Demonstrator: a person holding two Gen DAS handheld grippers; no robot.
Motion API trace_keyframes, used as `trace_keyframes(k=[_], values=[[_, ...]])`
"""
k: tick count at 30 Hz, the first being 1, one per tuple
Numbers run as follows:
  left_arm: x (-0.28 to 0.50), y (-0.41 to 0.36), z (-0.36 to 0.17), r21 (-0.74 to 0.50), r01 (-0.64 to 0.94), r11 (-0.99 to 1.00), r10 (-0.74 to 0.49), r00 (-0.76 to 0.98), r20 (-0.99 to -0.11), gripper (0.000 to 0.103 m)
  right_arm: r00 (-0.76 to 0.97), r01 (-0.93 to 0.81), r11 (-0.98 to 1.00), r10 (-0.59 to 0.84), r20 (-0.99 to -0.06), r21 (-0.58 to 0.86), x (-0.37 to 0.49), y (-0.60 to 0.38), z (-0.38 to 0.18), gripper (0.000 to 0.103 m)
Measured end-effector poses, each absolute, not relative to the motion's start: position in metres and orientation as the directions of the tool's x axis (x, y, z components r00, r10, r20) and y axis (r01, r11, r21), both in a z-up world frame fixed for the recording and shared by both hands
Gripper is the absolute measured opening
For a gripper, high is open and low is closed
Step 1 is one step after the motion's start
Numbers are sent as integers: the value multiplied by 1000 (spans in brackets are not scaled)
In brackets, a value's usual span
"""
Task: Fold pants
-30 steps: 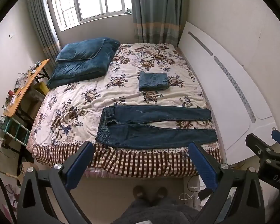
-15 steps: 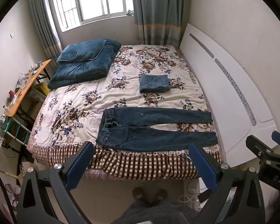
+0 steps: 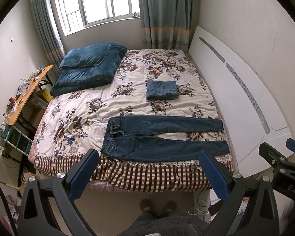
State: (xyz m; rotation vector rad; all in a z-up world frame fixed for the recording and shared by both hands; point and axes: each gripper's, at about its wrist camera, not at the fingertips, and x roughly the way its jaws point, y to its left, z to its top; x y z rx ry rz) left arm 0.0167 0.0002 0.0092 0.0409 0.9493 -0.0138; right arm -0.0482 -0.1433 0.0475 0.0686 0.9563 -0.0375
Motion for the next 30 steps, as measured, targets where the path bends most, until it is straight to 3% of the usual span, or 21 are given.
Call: trace_keyframes(k=[30], values=[[28,-16,23,29,27,999,8,584,-812,103,572,57,997,8,-820,49,-45,-144,47,103]])
